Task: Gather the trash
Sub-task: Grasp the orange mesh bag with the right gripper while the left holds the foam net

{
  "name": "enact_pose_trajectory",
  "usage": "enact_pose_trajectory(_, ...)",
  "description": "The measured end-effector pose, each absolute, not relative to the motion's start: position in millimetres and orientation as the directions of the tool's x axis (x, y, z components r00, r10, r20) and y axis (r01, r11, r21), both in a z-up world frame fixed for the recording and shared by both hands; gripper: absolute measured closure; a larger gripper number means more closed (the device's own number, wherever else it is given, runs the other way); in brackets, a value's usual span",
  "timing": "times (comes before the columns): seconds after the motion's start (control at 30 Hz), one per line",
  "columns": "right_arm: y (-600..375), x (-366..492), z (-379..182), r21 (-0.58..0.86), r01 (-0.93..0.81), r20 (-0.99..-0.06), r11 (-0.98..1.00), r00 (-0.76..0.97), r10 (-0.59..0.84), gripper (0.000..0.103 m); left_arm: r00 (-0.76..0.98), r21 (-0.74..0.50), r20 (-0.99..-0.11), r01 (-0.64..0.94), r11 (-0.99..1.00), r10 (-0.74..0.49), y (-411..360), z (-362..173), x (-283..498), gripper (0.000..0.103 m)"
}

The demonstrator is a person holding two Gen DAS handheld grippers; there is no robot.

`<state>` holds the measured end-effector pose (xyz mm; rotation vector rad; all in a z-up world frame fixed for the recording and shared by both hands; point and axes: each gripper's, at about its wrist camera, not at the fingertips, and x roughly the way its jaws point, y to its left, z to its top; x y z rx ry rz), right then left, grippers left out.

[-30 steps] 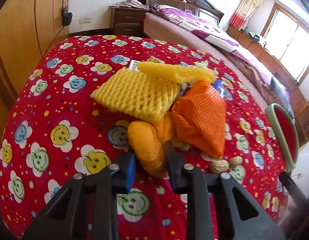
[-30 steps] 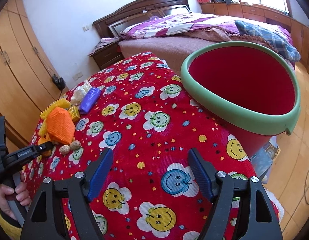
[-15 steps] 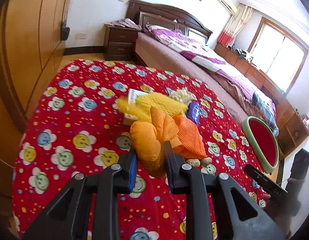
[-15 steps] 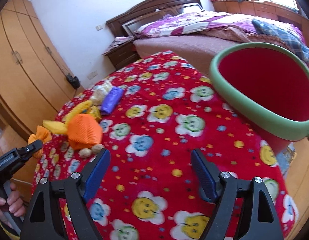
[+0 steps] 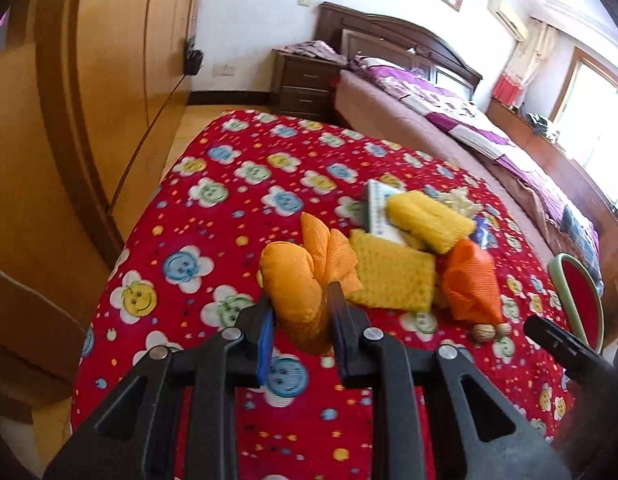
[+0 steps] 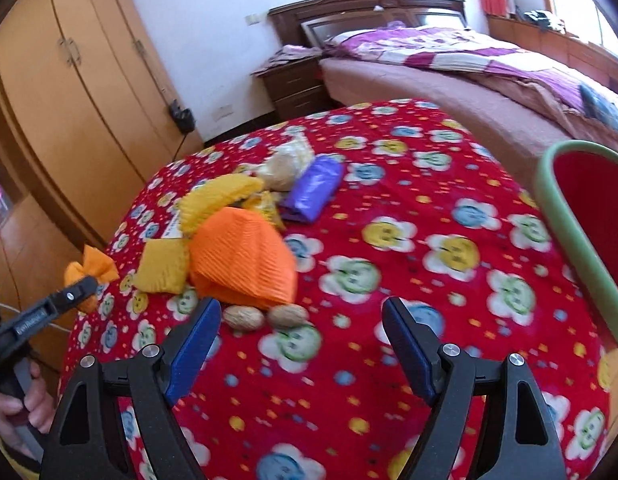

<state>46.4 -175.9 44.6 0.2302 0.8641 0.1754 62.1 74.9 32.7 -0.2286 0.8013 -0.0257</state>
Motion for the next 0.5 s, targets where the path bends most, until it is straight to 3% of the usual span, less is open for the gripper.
enact_pose_trajectory(0.5,-138.0,89.2,25.6,0.315,-0.066,-0.736,0.947,0.612,0.287,0.019,0.684,-0.221,-0.723,-0.096,0.971,-0.097,83.7,11.4,71.7,0.079)
